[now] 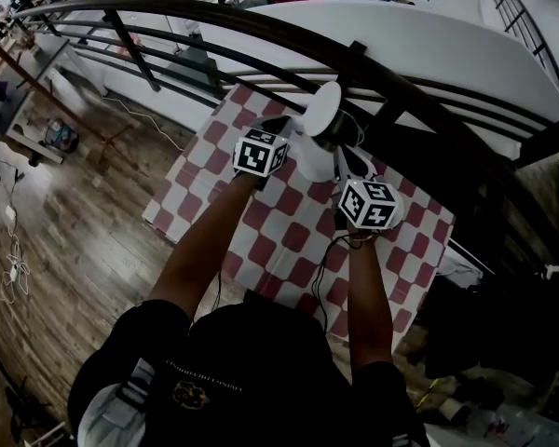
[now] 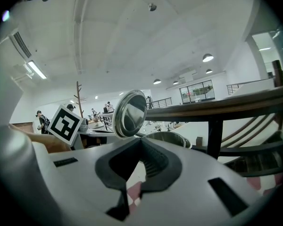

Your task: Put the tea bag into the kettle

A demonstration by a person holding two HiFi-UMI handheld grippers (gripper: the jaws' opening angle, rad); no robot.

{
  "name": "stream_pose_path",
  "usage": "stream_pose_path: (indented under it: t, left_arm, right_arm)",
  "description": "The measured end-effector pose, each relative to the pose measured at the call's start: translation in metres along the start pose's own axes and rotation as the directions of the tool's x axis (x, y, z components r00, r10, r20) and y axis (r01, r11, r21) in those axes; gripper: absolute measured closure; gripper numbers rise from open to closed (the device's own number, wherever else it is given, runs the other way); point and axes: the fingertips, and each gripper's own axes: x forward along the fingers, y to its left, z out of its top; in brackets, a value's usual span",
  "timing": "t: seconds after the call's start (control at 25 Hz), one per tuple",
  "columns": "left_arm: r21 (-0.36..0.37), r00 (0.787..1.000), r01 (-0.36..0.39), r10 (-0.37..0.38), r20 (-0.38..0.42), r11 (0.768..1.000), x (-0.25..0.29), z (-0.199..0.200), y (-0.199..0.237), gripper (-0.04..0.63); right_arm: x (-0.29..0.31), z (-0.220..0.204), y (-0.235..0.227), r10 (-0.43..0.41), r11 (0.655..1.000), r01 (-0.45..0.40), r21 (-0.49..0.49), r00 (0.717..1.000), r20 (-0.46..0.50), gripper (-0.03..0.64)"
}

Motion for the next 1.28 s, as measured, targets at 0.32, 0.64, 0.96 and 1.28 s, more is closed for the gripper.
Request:
stream_pose_path:
  t: [0.32, 0.64, 0.96, 1.28]
  left_arm:
    - [0.002, 1.000, 0.000, 0.000, -0.002, 1.000, 0.0010, 0.0002, 0.0006, 0.597]
    - [0.008, 1.000, -0.006, 0.006, -0.008, 1.000, 0.0014, 0.0007, -0.0001, 0.597]
    - [-0.010, 1.000, 0.004, -0.004, 0.000, 1.000, 0.0007, 0.0002, 0.0010, 0.597]
    - [-0.009, 1.000, 0.004, -0.004, 0.000, 1.000, -0.0002, 0.0006, 0.0015, 0.597]
  right_arm:
    - [0.0002, 0.0004, -0.0018, -0.002, 1.000, 0.002, -0.001, 1.000, 0.001, 0.606]
    - [-0.0007, 0.0030, -0.0029, -0.003, 1.000, 0.003, 0.000, 1.000, 0.005, 0.606]
    - [0.0004, 0.0014, -0.0020, 0.001, 1.000, -0.001, 0.000, 1.000, 0.001, 0.606]
    - [-0.0012, 0.0009, -0.0035, -0.004, 1.000, 0.004, 0.002, 1.000, -0.001, 0.606]
